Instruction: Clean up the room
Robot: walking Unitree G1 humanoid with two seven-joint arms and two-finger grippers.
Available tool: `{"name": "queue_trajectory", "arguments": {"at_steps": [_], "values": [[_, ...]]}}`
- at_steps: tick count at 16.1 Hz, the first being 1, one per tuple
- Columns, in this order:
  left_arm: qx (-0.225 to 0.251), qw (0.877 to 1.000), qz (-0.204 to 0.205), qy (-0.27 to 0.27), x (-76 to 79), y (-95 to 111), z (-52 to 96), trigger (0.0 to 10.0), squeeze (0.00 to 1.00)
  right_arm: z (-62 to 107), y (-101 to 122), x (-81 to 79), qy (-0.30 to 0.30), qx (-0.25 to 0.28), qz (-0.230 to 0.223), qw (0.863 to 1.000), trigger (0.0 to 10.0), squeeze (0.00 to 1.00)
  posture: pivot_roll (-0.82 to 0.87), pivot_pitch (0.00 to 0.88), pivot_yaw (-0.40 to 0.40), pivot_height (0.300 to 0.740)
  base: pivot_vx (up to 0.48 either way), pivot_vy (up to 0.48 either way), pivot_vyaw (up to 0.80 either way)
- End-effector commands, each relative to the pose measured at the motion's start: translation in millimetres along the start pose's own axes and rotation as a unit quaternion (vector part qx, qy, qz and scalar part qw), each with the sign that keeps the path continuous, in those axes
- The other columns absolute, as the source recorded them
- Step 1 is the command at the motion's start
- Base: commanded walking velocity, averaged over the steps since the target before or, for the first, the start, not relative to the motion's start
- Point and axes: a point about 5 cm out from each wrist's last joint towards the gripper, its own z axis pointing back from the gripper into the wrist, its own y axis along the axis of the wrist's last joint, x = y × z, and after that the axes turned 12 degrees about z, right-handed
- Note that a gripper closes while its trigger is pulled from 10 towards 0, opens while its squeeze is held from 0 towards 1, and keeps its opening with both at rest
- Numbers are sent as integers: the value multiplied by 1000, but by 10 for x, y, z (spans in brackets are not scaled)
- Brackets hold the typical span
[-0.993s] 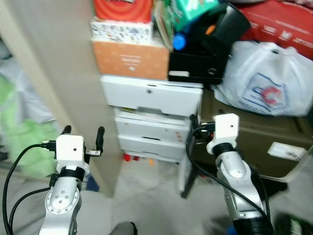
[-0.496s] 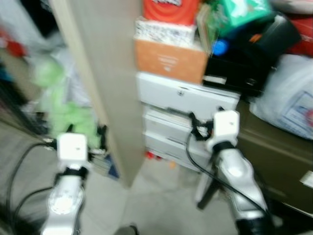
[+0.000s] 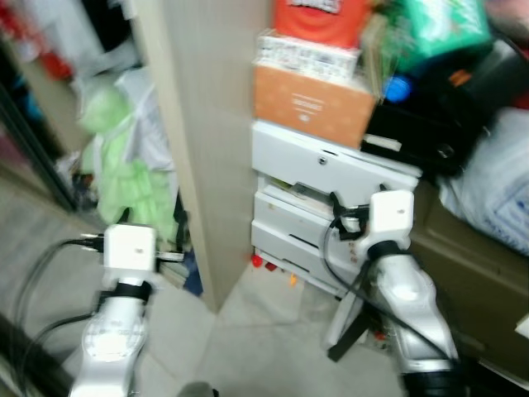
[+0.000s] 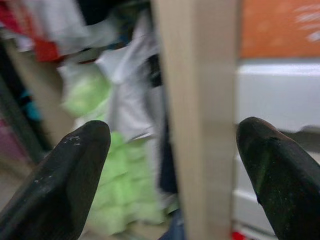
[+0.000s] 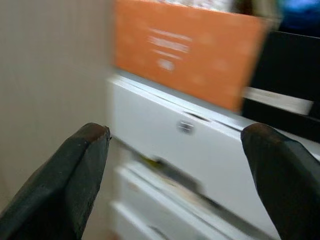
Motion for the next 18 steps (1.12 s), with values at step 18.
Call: {"name": "queue_trajectory", "arguments": {"at_steps": [18], "values": [[5,999,38,-35,80,54,-38,10000,0,66,19,130,-2,-6,6,1000,10000,0,-57,0,-54,740,176,0,76]]}}
